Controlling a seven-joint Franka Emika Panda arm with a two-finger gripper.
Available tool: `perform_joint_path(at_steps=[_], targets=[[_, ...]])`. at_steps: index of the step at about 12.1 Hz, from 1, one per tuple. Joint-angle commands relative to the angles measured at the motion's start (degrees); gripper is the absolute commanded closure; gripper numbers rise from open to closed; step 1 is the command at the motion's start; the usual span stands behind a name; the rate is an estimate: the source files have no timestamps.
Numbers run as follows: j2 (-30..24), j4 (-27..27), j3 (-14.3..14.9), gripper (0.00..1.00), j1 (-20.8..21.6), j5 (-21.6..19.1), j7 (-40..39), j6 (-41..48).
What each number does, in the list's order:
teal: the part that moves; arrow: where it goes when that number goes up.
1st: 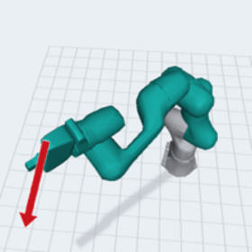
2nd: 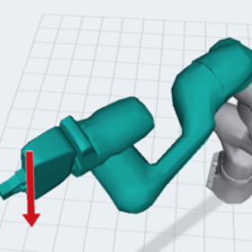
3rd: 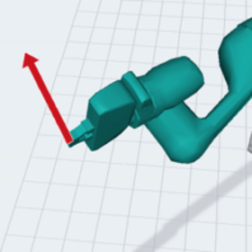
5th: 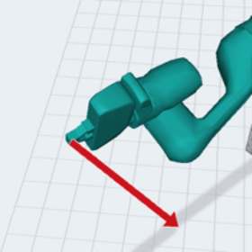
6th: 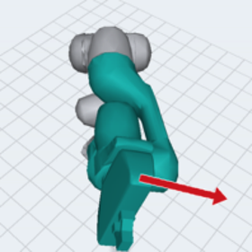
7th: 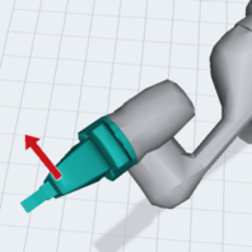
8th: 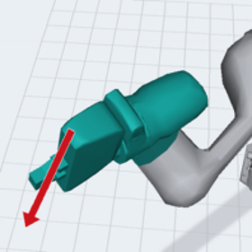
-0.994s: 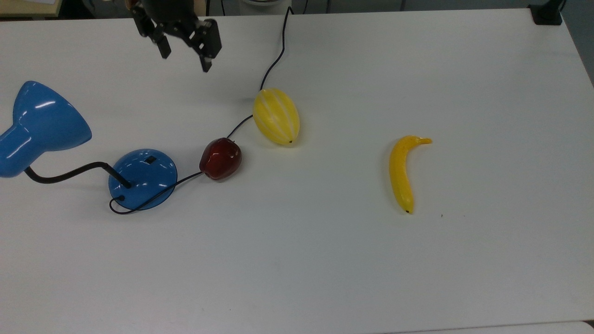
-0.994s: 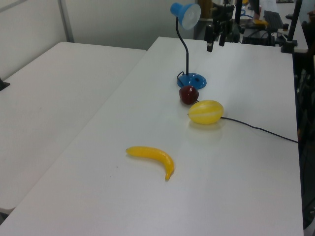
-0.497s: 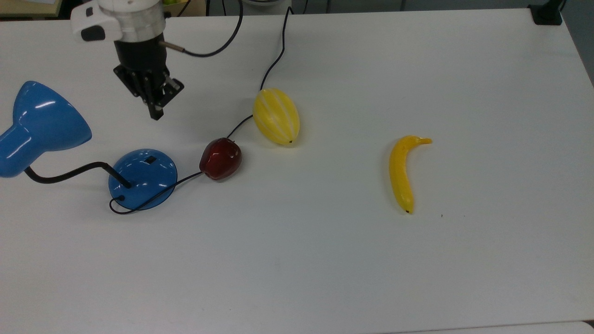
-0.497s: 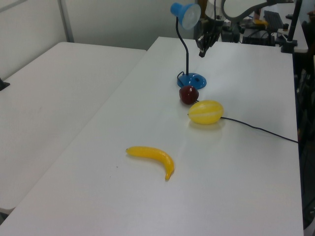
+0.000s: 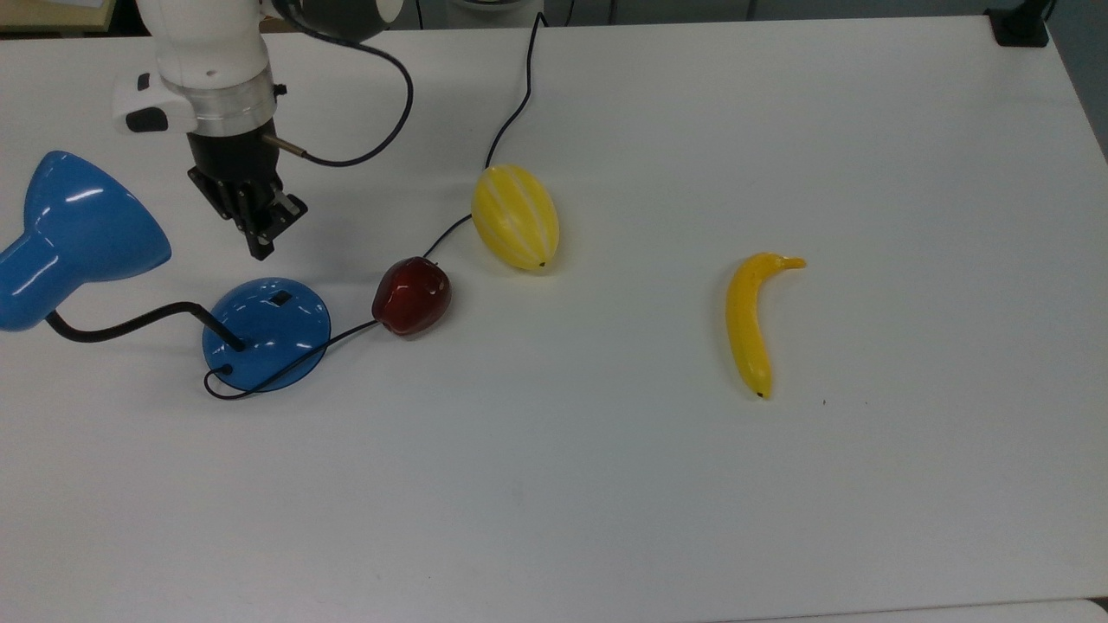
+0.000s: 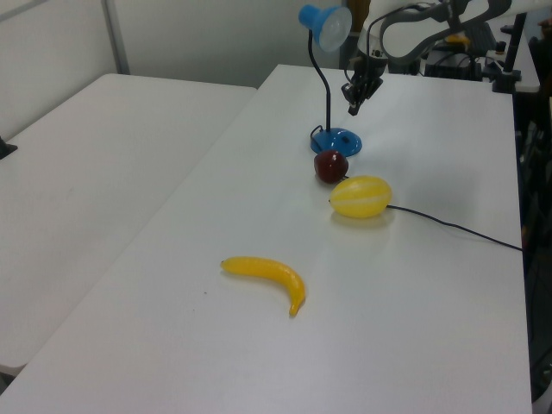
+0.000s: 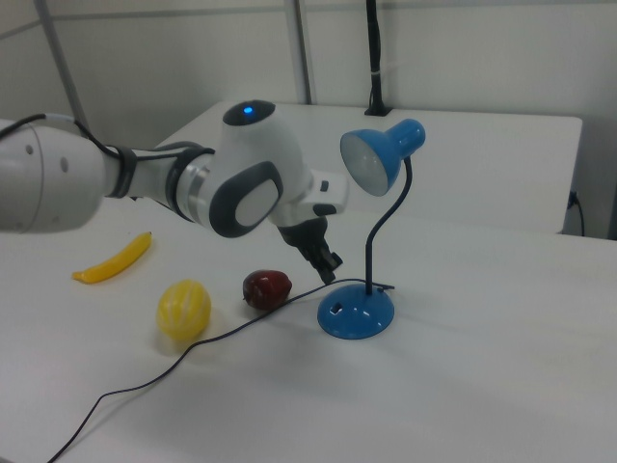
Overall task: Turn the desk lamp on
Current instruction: 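Lower the gripper onto the switch on the lamp base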
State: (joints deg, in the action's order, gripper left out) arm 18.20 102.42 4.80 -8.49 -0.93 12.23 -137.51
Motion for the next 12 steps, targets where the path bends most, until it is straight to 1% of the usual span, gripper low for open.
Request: perform_joint_path(at_steps=[1, 3, 5, 12], targets=[[1.92, 0.32, 0.12, 1.00, -0.39, 1.19, 0.69, -1.88], [3.24, 0.15, 0.12, 1.00, -0.39, 1.19, 0.69, -2.23], [3.94, 0.32, 0.12, 1.00, -0.39, 1.11, 0.78, -5.47], [5.88, 0.15, 0.03, 1.00, -0.13, 1.10, 1.22, -7.77]])
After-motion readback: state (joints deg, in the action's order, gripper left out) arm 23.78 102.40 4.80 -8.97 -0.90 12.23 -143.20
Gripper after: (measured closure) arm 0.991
